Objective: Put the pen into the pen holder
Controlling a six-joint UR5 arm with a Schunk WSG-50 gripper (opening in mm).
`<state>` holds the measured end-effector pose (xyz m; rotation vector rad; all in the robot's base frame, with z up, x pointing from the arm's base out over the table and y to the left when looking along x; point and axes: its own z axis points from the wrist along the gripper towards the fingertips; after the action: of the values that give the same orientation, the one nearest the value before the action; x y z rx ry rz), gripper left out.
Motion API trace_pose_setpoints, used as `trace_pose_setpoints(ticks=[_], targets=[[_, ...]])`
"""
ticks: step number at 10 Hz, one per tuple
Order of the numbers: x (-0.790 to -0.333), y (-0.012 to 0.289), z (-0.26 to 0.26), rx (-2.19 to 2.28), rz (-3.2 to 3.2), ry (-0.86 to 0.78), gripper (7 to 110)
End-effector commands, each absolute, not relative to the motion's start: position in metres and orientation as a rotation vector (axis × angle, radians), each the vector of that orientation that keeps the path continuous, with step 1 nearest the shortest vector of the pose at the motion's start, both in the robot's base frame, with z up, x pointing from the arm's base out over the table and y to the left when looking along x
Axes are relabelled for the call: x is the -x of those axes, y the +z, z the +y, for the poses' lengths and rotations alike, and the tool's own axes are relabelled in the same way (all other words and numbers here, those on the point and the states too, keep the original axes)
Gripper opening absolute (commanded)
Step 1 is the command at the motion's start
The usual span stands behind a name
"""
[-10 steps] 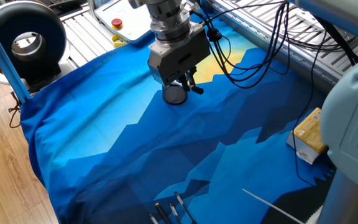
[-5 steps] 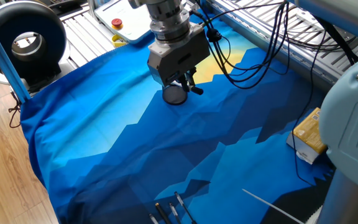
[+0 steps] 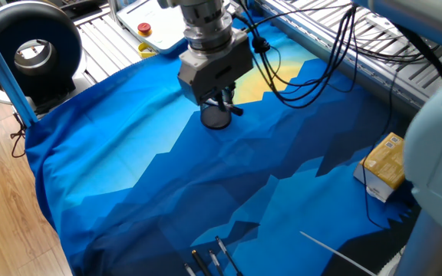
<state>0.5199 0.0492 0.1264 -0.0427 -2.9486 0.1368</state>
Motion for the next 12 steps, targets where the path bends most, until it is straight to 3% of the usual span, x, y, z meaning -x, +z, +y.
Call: trace_pose_setpoints(ticks=[1, 12], targets=[[-0.556, 0.124, 0.047, 0.024, -3.092, 0.146, 7], [-0.54, 0.136, 0.037, 0.02, -3.031, 0.197, 7]])
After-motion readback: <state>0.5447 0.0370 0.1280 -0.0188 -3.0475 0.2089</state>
